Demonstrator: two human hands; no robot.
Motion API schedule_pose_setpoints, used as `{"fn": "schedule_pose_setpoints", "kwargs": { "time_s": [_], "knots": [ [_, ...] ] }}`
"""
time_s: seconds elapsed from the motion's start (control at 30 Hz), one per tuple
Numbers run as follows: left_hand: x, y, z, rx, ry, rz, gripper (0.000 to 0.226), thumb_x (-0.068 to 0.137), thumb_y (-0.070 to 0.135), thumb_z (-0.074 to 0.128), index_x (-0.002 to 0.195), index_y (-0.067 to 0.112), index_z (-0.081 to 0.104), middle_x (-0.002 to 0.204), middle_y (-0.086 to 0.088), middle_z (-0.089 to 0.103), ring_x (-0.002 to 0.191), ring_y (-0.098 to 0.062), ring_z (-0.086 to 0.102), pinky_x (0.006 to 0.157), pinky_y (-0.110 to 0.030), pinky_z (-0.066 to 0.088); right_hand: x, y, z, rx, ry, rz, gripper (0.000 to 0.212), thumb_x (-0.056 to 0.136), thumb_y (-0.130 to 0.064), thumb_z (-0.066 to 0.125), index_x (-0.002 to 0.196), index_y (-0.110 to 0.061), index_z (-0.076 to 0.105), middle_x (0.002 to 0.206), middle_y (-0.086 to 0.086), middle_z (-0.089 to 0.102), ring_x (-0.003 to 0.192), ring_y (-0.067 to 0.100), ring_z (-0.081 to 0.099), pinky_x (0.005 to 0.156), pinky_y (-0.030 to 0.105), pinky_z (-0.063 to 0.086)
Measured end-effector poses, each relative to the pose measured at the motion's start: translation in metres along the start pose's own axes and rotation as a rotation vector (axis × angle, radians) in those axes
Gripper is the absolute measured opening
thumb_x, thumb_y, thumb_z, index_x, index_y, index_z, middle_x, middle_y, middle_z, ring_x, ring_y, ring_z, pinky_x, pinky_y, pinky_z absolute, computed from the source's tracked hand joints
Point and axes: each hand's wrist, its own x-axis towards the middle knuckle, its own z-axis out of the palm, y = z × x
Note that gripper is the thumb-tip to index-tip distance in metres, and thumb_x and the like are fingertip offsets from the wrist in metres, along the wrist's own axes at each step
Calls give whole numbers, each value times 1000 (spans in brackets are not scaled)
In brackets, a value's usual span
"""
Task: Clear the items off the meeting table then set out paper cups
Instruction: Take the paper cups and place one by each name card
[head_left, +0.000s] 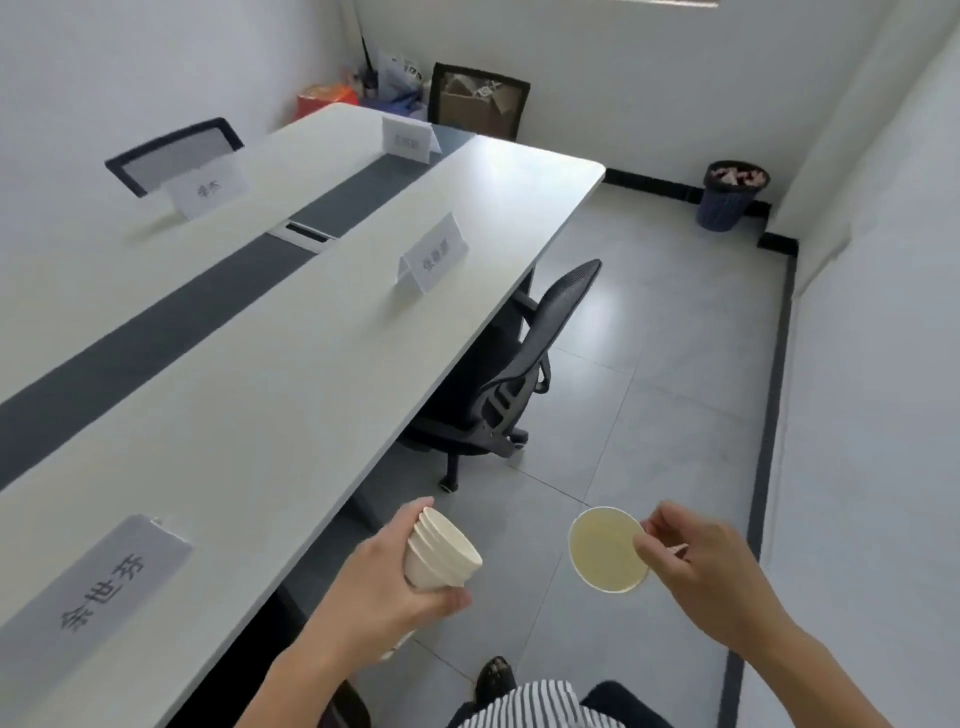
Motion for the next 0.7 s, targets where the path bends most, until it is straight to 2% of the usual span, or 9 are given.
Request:
{"fn": "schedule_pose_setpoints", "kwargs": {
  "time_s": [0.07,0.13,0.23,0.33,0.47,0.57,0.7],
  "knots": [
    [18,8,-17,1,47,-2,86,61,49,83,132,48,34,109,20,56,98,-5,56,85,-20,46,35,-16,2,-2,-35,-28,21,84,-20,65,64,-24,57,62,-11,66,59,18,62,55,37,52],
    [32,8,-33,-66,97,-41,86,59,49,84,131,49,36,109,19,58,99,-5,57,88,-23,48,70,-33,9,5,-86,-62,22,82,-21,64,62,-25,56,68,-18,67,58,15,60,55,33,49],
    [50,-6,-56,-137,218,-155,85,57,48,85,129,48,40,105,16,62,95,-5,60,84,-20,50,137,-63,27,-22,-204,-139,23,81,-20,63,61,-26,54,70,-23,66,55,8,57,56,31,47],
    [58,-25,-72,-222,335,-290,85,58,45,87,130,45,42,107,15,62,98,-1,59,85,-18,48,199,-96,50,-63,-325,-223,21,82,-22,63,63,-26,55,68,-8,69,52,7,54,54,28,43],
    [65,-31,-89,-319,495,-424,87,57,46,88,130,46,40,110,15,61,100,0,59,88,-18,47,271,-145,83,-115,-465,-304,19,82,-25,60,64,-23,55,64,2,68,55,21,57,54,34,45],
    [62,-34,-95,-394,610,-505,86,57,50,87,127,50,38,110,14,61,100,-1,59,86,-17,46,304,-194,114,-184,-599,-439,21,83,-24,60,64,-23,54,61,-3,65,57,16,57,53,31,42],
    [43,-45,-92,-524,751,-611,89,48,61,85,124,53,39,112,15,61,100,3,58,88,-17,48,315,-255,169,-273,-769,-632,20,85,-23,62,67,-26,55,71,-12,67,68,11,63,58,29,46]
  ]
}}
